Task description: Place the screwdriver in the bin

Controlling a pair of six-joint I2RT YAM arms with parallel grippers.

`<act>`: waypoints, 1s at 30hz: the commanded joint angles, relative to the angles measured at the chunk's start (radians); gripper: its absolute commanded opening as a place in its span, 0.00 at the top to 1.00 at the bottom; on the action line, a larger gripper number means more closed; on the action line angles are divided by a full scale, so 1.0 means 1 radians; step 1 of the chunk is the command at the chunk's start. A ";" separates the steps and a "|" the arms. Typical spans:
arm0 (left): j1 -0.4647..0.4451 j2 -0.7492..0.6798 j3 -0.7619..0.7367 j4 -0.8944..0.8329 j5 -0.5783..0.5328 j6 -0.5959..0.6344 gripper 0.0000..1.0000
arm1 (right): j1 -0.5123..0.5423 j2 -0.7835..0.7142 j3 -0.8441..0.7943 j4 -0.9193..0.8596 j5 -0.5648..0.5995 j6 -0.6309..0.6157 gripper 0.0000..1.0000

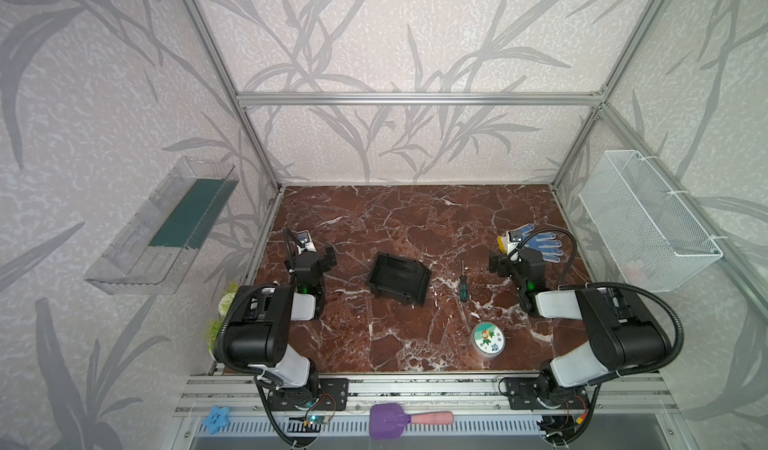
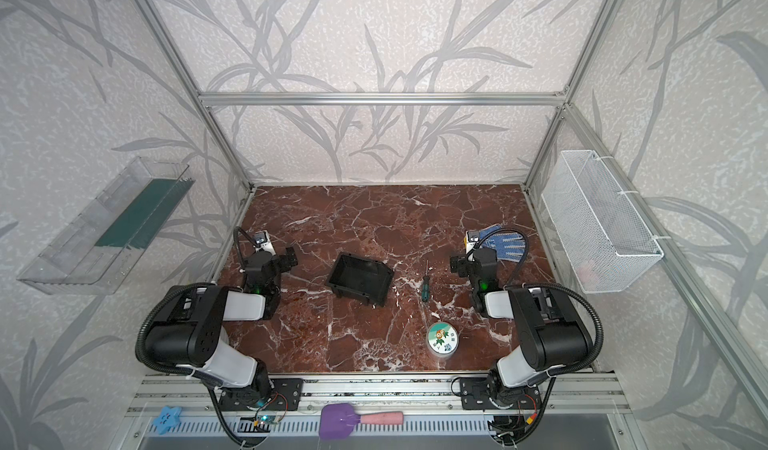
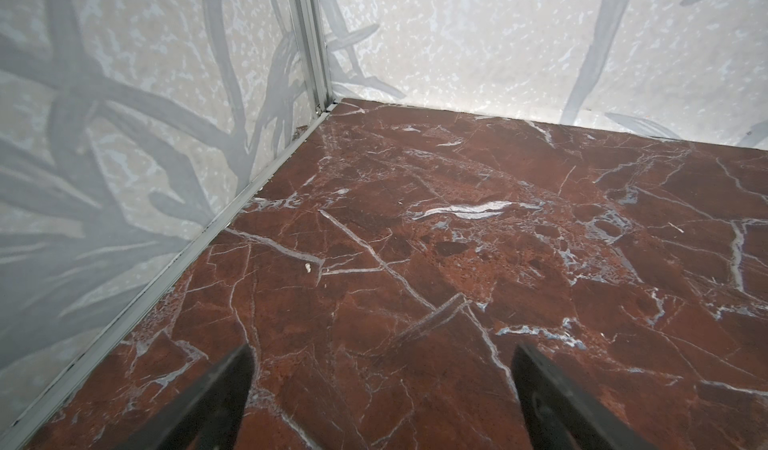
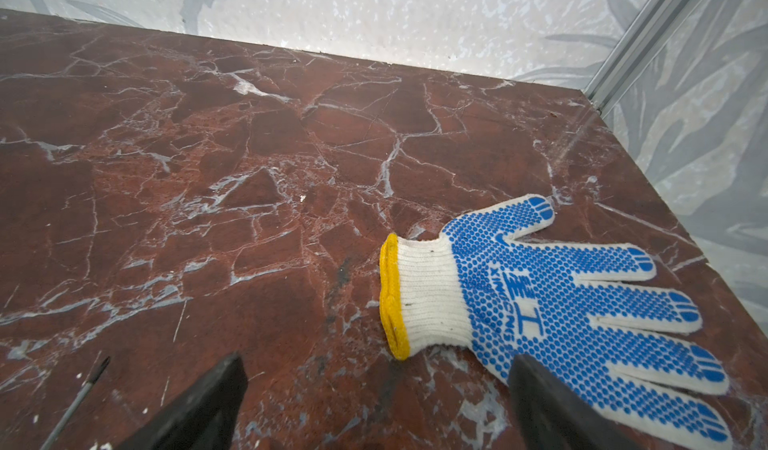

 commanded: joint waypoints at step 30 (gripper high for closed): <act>-0.007 -0.103 0.016 -0.097 -0.074 0.007 0.01 | -0.006 -0.059 -0.013 0.067 0.057 -0.008 0.01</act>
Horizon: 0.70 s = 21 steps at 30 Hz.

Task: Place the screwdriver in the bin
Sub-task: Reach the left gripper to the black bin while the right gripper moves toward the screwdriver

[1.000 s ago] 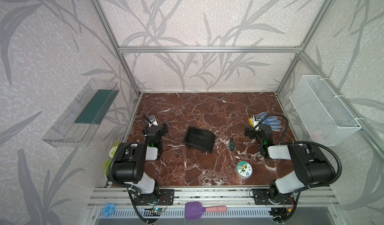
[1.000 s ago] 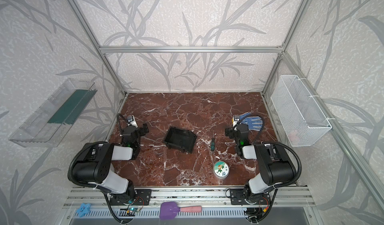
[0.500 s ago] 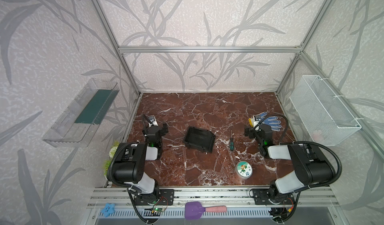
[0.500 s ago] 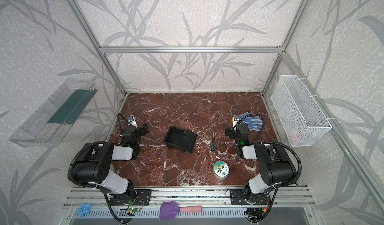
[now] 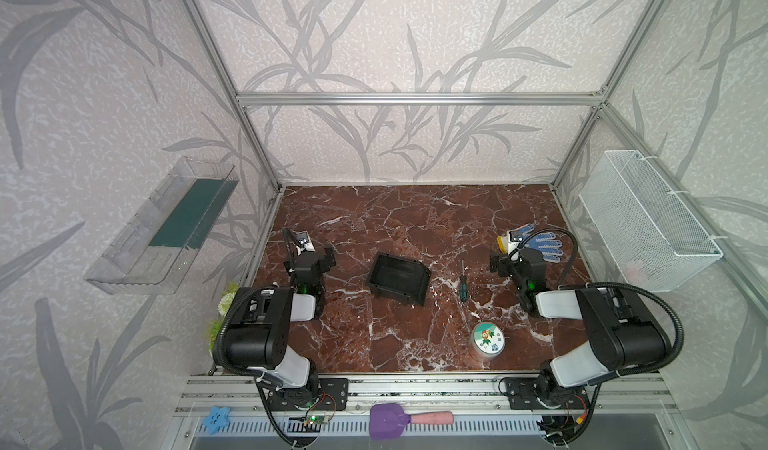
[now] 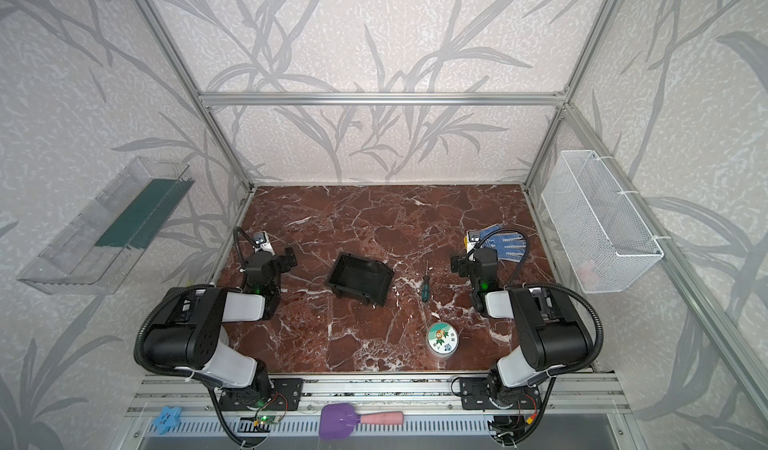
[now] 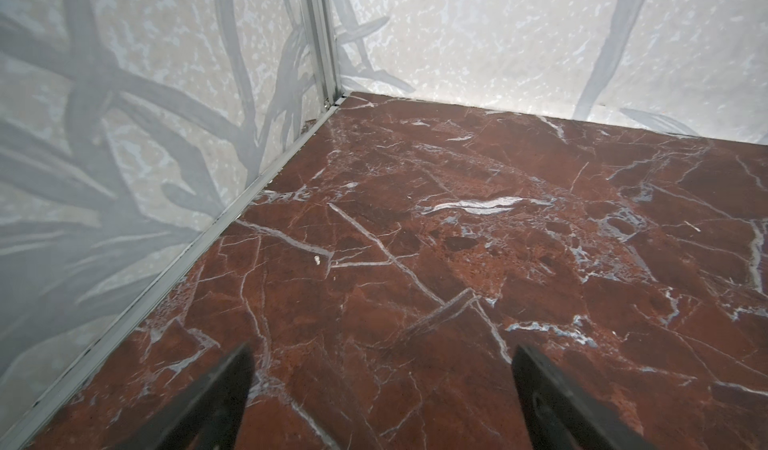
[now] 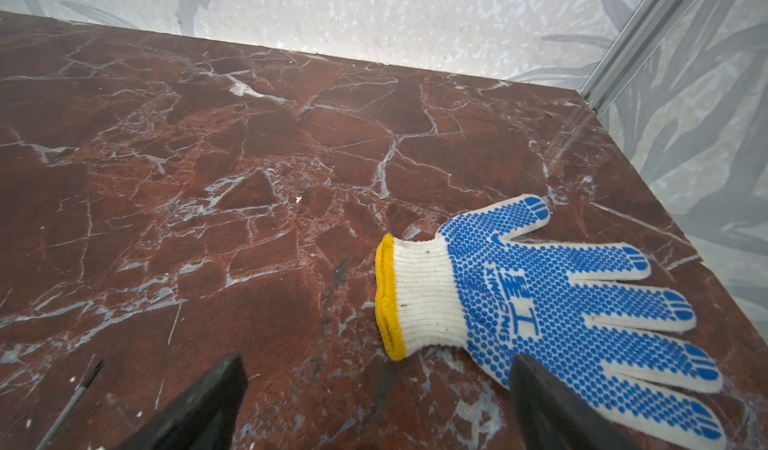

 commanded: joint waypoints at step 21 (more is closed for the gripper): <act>-0.425 -0.572 0.144 -0.778 0.033 -0.356 0.01 | 0.168 -0.471 0.228 -0.707 -0.203 0.358 0.01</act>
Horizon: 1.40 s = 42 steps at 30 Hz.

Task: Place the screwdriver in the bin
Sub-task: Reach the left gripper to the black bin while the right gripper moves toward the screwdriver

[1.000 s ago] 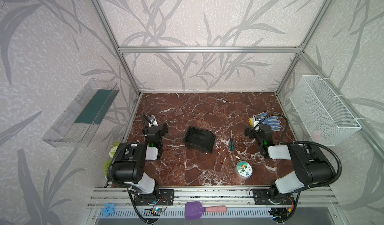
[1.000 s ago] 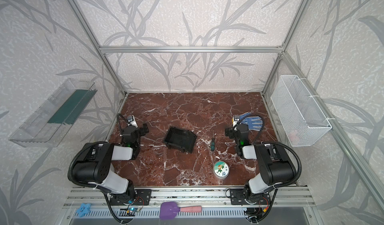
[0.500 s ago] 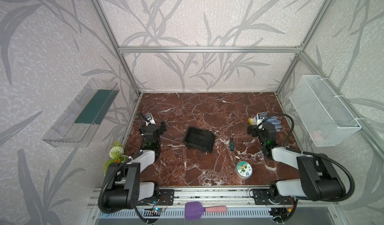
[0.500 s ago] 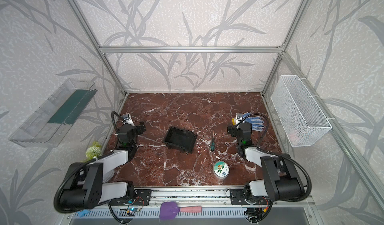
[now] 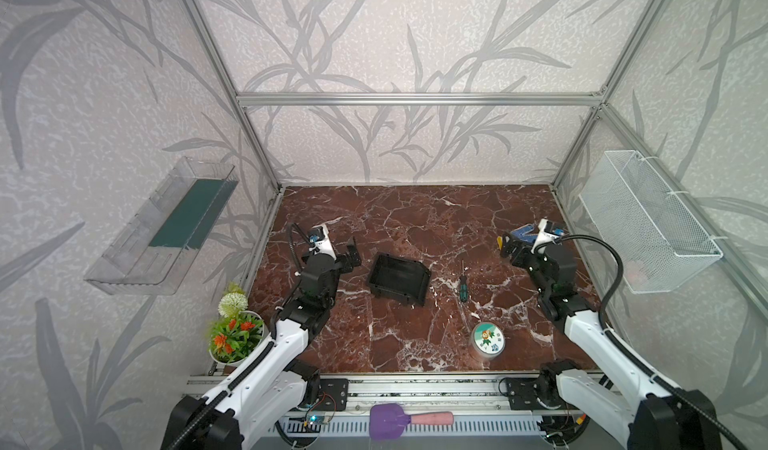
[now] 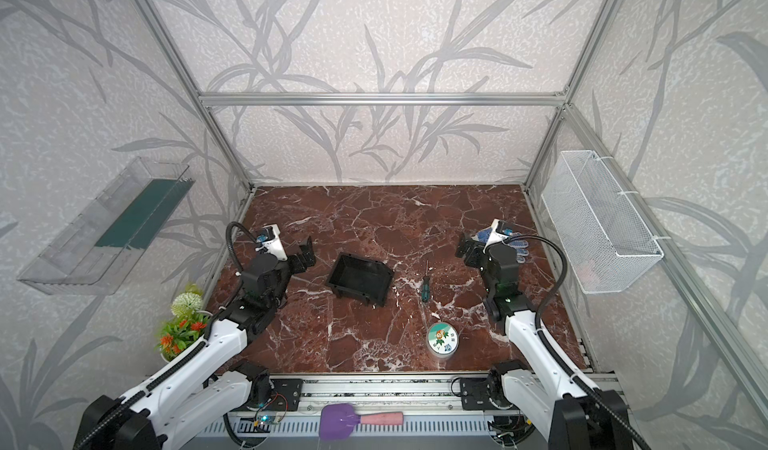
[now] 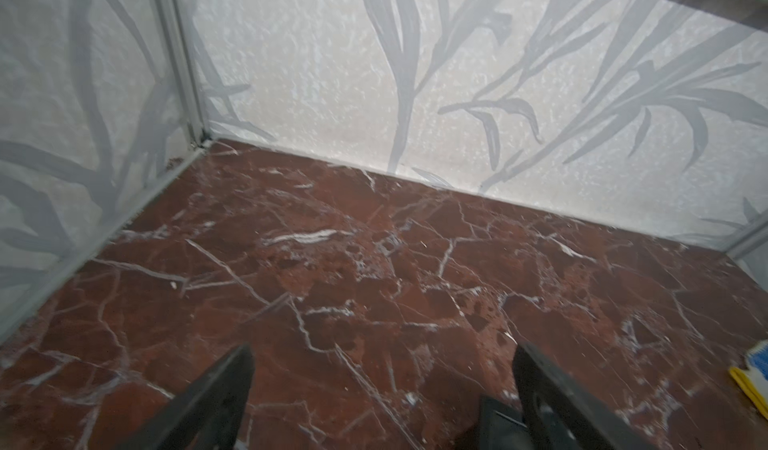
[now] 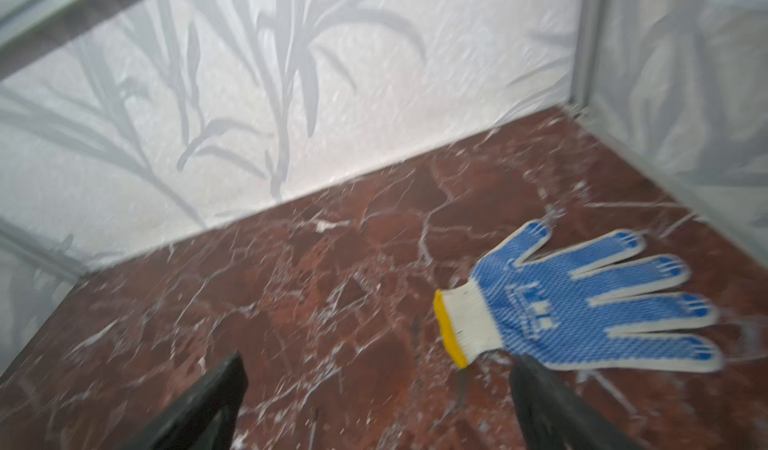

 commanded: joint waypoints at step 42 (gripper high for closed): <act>-0.039 -0.038 0.090 -0.351 0.228 -0.269 0.01 | 0.491 0.813 0.711 -0.485 0.312 -0.212 0.94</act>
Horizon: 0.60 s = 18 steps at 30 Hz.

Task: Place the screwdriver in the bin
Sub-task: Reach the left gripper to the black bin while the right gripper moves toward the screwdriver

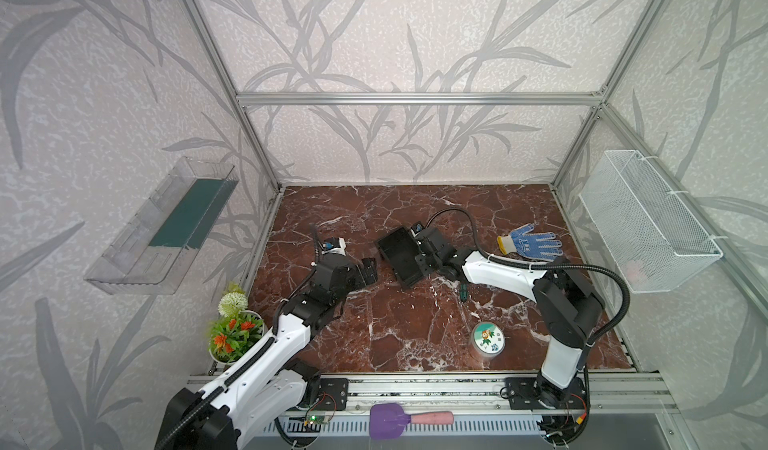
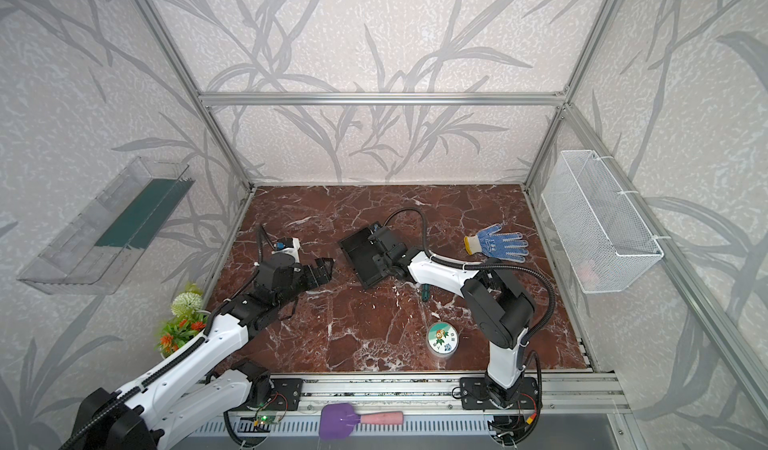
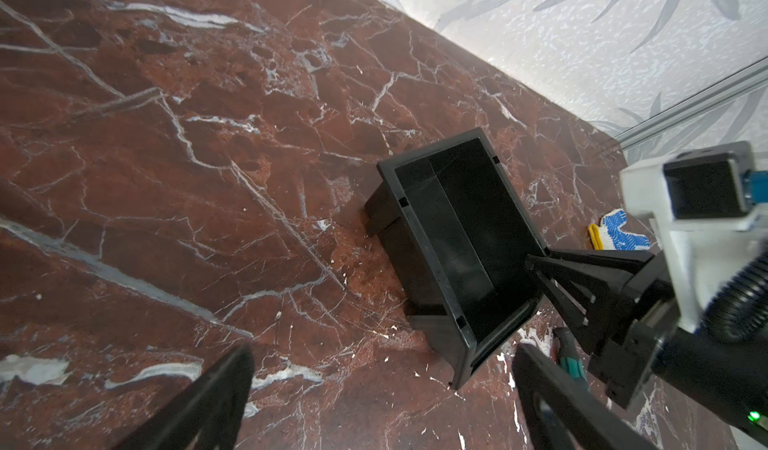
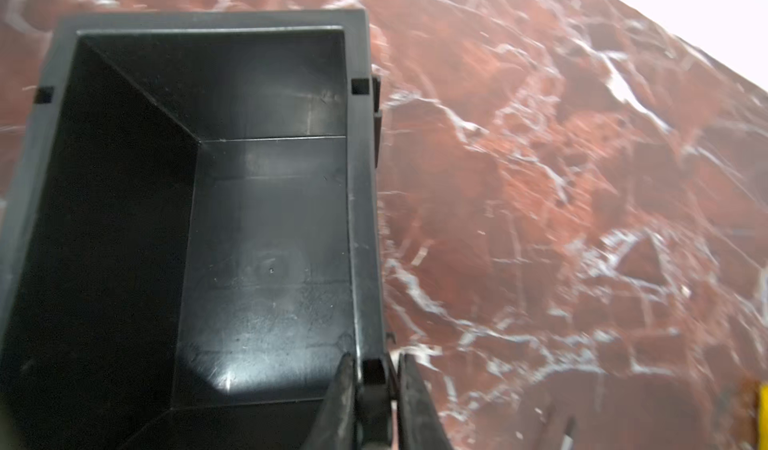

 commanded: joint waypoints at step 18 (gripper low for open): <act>-0.022 0.087 0.089 0.097 0.103 -0.065 0.01 | -0.118 0.196 0.298 -0.274 0.024 0.080 0.74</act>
